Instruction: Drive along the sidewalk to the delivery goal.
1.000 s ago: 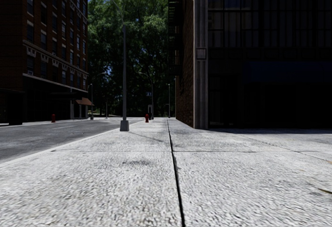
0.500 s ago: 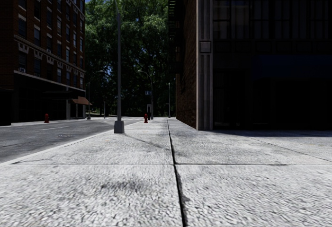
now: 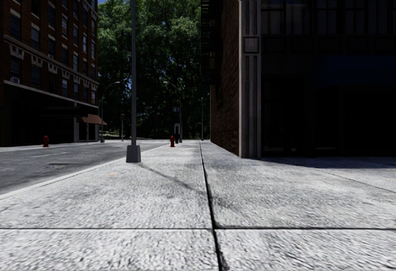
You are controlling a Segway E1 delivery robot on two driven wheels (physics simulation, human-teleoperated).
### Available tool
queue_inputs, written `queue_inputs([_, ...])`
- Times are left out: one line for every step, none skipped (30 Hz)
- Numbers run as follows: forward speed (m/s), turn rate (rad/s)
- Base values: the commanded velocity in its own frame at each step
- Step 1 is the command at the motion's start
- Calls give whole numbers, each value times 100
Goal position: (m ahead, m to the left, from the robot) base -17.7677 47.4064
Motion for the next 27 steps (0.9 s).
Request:
queue_inputs([200,0])
queue_inputs([200,0])
queue_inputs([200,0])
queue_inputs([200,0])
queue_inputs([200,0])
queue_inputs([200,0])
queue_inputs([200,0])
queue_inputs([200,0])
queue_inputs([200,0])
queue_inputs([200,0])
queue_inputs([200,0])
queue_inputs([200,0])
queue_inputs([200,0])
queue_inputs([200,0])
queue_inputs([200,0])
queue_inputs([200,0])
queue_inputs([200,0])
queue_inputs([200,0])
queue_inputs([200,0])
queue_inputs([200,0])
queue_inputs([200,0])
queue_inputs([200,0])
queue_inputs([200,0])
queue_inputs([200,0])
queue_inputs([200,0])
queue_inputs([200,0])
queue_inputs([200,0])
